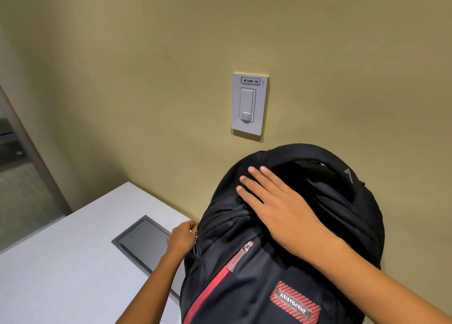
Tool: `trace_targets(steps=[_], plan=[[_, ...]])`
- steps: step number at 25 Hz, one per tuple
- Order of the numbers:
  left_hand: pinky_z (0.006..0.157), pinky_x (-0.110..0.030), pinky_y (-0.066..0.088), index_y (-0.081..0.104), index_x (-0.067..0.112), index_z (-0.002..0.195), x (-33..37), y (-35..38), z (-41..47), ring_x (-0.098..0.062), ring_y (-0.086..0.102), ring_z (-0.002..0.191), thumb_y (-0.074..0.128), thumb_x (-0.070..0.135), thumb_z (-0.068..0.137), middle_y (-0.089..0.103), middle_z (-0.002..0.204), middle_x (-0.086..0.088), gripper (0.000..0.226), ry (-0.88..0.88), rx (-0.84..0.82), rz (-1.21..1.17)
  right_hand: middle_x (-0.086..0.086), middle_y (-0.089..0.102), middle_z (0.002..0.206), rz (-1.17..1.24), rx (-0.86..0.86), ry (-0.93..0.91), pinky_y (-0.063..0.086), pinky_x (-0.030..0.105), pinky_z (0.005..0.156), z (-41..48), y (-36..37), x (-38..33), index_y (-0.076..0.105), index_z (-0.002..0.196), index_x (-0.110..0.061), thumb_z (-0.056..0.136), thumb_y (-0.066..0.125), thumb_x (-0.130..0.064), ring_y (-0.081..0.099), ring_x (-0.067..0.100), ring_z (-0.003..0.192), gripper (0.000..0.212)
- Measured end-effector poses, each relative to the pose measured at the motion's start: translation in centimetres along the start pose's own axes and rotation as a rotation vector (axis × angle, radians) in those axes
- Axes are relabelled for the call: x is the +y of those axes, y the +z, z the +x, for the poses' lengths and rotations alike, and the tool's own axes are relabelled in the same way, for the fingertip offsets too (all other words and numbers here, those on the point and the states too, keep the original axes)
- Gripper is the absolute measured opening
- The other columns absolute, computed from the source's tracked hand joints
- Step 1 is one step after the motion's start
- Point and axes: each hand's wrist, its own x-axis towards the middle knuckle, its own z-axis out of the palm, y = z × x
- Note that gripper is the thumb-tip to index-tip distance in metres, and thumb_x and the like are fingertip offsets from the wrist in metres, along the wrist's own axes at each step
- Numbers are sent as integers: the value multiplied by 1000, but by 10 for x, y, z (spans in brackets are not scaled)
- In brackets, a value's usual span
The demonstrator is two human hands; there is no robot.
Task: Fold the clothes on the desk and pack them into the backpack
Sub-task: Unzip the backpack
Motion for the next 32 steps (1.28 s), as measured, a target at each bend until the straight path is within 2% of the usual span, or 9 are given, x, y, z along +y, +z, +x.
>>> trace_targets(steps=[4,8,13,16,19,22,25,29,32], plan=[[81,-36,51,60,20,67,9,-10,-10,-23,63,77,59,20,94,66,75,-6,27,-49,174,-192,16,51,142,6,39,1,20,48,113,-1,2,-1,55,135,-5,90,22,-9,39,35,138,56],[84,-39,51,69,17,64,47,-54,-20,-22,62,73,70,20,85,64,63,2,21,-64,299,-212,13,51,142,16,4,3,17,48,115,3,3,-3,55,135,-9,95,37,-20,38,34,139,45],[91,-42,45,69,17,56,127,-108,-51,-23,55,67,69,17,81,50,47,14,25,119,447,-228,6,62,128,58,17,81,22,44,112,21,-1,-7,61,128,-11,90,57,-42,53,28,127,50],[92,-40,43,71,16,59,164,-124,-77,-24,61,70,68,20,82,60,52,13,23,310,508,-272,1,64,105,171,87,239,34,35,96,44,-7,-12,56,132,-7,85,63,-46,59,22,100,61],[91,-40,43,73,22,67,175,-125,-98,-16,65,75,66,26,85,69,65,10,19,445,548,-274,-1,60,85,458,219,440,41,30,75,70,-17,-12,65,113,-8,85,58,-36,55,19,79,40],[84,-30,45,74,27,81,159,-119,-102,2,65,77,60,33,91,71,70,15,18,472,507,-447,3,62,86,675,144,544,49,36,67,79,-25,-8,64,99,-9,89,65,-19,60,24,77,14],[85,-24,47,67,30,102,136,-100,-95,8,63,86,48,27,99,71,84,13,19,430,436,-599,5,65,86,636,168,543,49,35,64,76,-24,-10,64,93,-7,89,66,-14,62,26,74,9],[95,-45,45,62,40,85,120,-71,-89,8,61,84,66,20,86,68,88,23,20,457,411,-471,6,63,74,561,247,494,47,33,53,70,-29,-15,64,83,-7,82,71,-8,62,28,62,8],[95,-43,39,59,34,75,116,-70,-81,4,61,78,67,14,84,66,77,22,23,410,493,-440,5,63,74,561,318,527,50,36,53,58,-42,-6,63,82,-7,82,70,-9,60,26,60,7]])
